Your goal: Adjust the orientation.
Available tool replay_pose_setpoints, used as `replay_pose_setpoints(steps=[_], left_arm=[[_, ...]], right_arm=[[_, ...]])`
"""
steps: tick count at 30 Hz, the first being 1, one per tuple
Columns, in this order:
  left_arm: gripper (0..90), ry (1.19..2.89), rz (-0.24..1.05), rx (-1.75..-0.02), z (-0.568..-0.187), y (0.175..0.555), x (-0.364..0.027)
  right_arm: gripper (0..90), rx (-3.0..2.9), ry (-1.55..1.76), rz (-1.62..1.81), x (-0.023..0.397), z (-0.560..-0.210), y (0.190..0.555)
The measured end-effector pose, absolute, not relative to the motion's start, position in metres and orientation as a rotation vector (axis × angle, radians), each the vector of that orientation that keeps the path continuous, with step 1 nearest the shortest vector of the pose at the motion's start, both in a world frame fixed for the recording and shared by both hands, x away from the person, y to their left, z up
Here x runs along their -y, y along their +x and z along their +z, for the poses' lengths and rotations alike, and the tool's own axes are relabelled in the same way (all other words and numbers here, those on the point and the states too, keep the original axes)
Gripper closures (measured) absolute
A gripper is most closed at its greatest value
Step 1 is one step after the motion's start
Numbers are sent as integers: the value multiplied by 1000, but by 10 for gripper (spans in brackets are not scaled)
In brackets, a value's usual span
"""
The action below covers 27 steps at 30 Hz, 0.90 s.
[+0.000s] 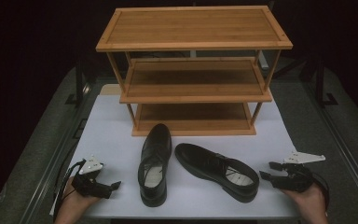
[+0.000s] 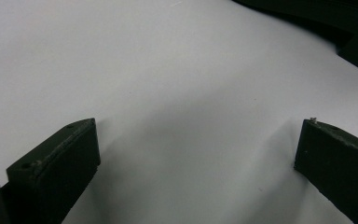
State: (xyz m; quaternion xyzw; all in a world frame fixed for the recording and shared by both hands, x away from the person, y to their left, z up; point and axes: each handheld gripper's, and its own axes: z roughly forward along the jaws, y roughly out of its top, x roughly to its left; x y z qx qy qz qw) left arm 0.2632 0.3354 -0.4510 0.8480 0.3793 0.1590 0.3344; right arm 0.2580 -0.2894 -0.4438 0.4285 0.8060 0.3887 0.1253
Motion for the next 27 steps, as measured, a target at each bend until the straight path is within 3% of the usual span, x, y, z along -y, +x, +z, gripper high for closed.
replay_pose_setpoints(steps=[4, 5, 27], left_arm=[[0, 2212, 413, -992, -451, 263, -335], [0, 2213, 413, -991, -451, 263, -335], [0, 2213, 413, -991, -451, 263, -336]], right_arm=[[860, -2395, 1151, 1224, 285, -440, 252], [897, -2413, 1127, 1230, 283, -439, 252], [898, -2601, 1025, 1323, 266, -442, 246]])
